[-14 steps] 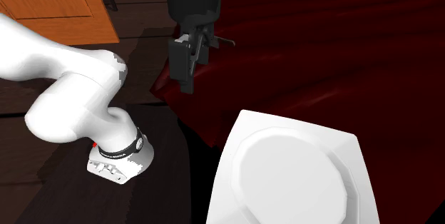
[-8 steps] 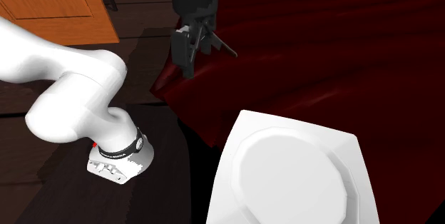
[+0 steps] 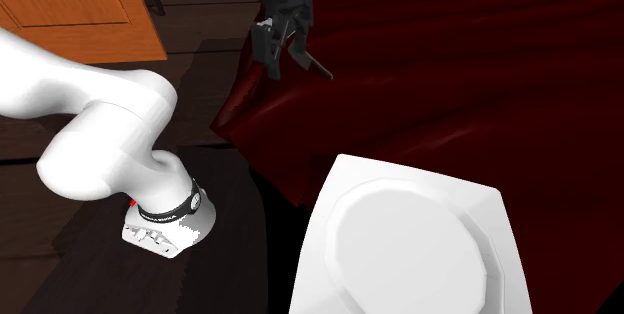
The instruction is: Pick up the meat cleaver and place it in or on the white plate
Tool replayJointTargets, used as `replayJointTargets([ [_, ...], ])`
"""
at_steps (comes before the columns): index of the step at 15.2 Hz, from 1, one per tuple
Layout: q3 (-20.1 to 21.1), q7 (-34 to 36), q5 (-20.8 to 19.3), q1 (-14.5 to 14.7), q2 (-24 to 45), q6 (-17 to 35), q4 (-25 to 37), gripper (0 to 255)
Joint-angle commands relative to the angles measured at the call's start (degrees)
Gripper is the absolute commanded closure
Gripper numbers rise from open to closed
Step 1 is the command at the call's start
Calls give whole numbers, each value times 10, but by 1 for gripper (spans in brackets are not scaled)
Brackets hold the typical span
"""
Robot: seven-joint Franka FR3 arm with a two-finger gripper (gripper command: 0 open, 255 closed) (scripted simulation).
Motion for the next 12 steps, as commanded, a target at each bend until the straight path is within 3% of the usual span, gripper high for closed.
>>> replayJointTargets([
  [1,30,45,30,2,4,20,-1,0],
  [7,123,171,100,-7,47,89,29,0],
  [12,137,170,111,-5,51,121,3,0],
])
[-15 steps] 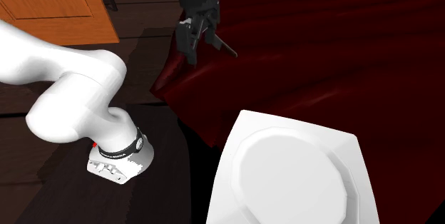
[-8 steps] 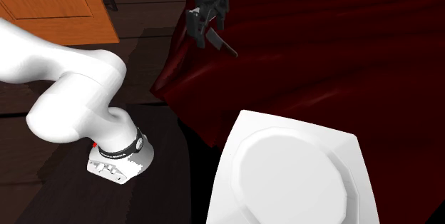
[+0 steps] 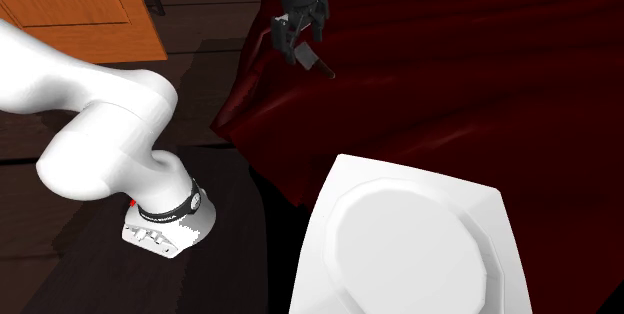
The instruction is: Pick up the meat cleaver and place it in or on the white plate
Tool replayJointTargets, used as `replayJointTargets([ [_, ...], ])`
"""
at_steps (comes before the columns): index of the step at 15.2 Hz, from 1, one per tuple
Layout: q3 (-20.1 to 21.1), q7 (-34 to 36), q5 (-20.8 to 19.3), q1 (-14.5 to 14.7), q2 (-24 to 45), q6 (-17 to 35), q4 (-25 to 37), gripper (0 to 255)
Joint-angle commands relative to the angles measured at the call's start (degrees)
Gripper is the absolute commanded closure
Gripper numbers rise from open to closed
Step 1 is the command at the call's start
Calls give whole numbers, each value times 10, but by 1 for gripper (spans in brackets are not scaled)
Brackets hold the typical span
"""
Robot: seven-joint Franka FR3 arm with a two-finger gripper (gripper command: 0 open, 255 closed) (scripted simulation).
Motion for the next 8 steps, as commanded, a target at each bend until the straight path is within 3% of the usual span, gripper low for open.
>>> replayJointTargets([
  [1,7,0,5,1,3,14,-10,0],
  [8,16,-1,12,2,7,34,-25,0],
])
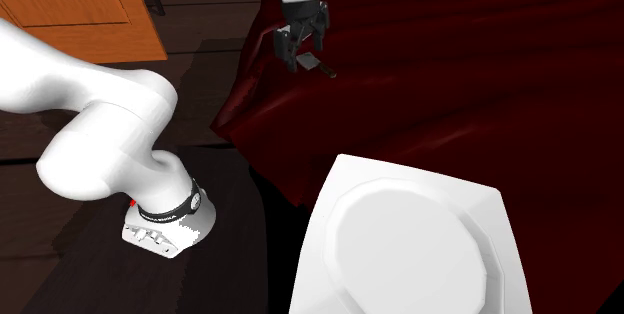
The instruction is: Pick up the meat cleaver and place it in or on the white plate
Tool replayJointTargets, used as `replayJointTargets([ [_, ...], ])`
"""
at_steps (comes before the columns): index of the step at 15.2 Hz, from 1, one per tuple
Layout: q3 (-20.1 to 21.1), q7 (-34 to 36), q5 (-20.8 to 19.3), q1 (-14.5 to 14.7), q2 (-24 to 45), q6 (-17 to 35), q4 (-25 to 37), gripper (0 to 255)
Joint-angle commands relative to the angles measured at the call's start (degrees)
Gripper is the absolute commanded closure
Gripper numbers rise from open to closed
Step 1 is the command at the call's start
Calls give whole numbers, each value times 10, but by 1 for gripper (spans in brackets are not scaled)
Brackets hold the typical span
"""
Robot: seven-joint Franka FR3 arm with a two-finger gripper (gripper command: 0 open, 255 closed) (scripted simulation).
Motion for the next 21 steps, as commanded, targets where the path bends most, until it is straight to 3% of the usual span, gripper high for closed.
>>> replayJointTargets([
  [1,0,0,0,0,0,0,0,0],
  [3,0,0,0,0,0,0,0,0],
  [4,0,0,0,0,0,0,0,255],
  [13,0,0,0,0,0,0,0,255],
  [14,0,0,0,0,0,0,0,0],
  [18,19,177,-5,-106,134,-88,132,0],
  [21,27,175,1,-102,135,-65,112,0],
])
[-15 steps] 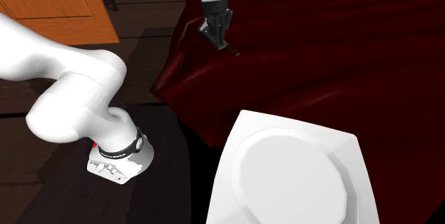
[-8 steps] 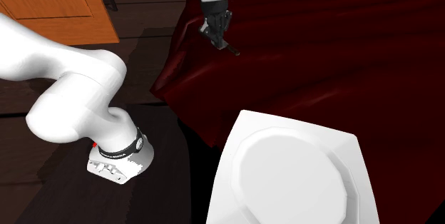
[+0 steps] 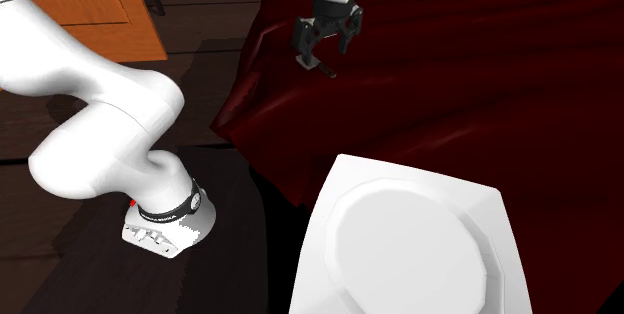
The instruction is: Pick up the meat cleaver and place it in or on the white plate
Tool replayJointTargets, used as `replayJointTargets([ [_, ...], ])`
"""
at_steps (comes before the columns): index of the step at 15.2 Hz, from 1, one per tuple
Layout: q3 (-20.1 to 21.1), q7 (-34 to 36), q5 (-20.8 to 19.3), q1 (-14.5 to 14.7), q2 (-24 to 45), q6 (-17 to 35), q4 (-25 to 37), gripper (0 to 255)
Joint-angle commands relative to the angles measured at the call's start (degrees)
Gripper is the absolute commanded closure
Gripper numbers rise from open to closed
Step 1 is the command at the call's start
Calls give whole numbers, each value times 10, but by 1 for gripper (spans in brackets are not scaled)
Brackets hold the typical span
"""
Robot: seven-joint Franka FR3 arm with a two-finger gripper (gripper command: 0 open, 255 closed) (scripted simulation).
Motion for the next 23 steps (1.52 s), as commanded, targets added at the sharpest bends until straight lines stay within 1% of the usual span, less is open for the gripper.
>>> replayJointTargets([
  [1,7,5,4,-1,5,13,-10,0],
  [5,18,4,12,2,8,40,-32,0],
  [12,18,3,12,2,8,40,-32,0],
  [13,18,3,12,2,8,40,-32,255],
  [22,18,4,12,2,8,40,-32,255],
  [23,15,5,11,2,7,32,-26,255],
])
